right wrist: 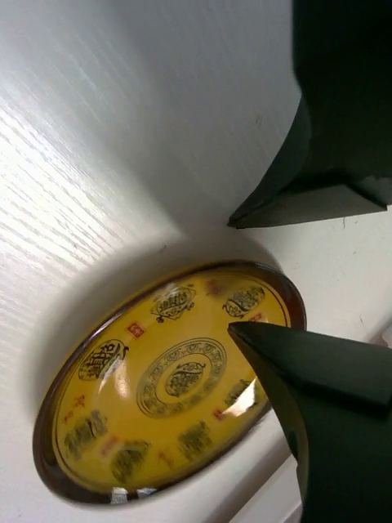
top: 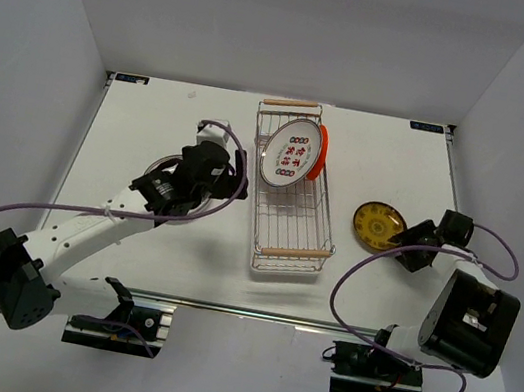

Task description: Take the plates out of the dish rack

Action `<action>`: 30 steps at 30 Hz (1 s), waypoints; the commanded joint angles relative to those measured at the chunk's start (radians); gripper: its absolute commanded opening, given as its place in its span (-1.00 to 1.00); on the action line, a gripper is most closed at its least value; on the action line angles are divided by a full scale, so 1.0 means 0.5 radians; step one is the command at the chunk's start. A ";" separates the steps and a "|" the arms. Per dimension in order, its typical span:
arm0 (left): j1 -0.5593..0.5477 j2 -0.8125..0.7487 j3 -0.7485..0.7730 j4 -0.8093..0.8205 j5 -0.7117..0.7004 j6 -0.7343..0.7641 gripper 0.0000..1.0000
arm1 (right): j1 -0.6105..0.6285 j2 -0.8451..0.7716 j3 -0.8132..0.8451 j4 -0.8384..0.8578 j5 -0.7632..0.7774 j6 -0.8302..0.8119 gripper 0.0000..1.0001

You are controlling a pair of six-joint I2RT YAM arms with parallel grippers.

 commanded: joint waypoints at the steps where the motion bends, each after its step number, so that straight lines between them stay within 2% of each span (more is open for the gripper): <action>1: 0.004 -0.097 -0.047 -0.042 -0.037 -0.005 0.96 | -0.019 -0.047 0.005 -0.149 0.027 -0.071 0.20; 3: 0.004 -0.128 -0.062 -0.054 -0.052 -0.014 0.96 | -0.016 -0.096 0.042 -0.299 0.085 -0.083 0.34; 5: 0.004 -0.155 -0.081 -0.085 -0.073 -0.032 0.96 | -0.001 -0.209 0.079 -0.379 0.153 -0.104 0.78; 11: 0.004 -0.254 -0.117 -0.113 -0.165 -0.066 0.96 | 0.082 -0.712 0.152 -0.668 0.349 -0.224 0.79; 16: 0.004 -0.278 -0.087 -0.152 -0.248 -0.066 0.96 | 0.257 -0.906 0.211 -0.785 0.374 -0.384 0.79; 20: 0.004 -0.287 -0.001 -0.238 -0.377 -0.084 0.96 | 0.441 -0.854 0.190 -0.785 0.350 -0.417 0.78; 25: 0.004 -0.306 0.018 -0.294 -0.445 -0.121 0.96 | 0.940 -0.716 0.162 -0.684 0.371 -0.372 0.79; 30: 0.004 -0.324 0.011 -0.352 -0.466 -0.173 0.96 | 1.186 -0.471 0.165 -0.588 0.389 -0.353 0.79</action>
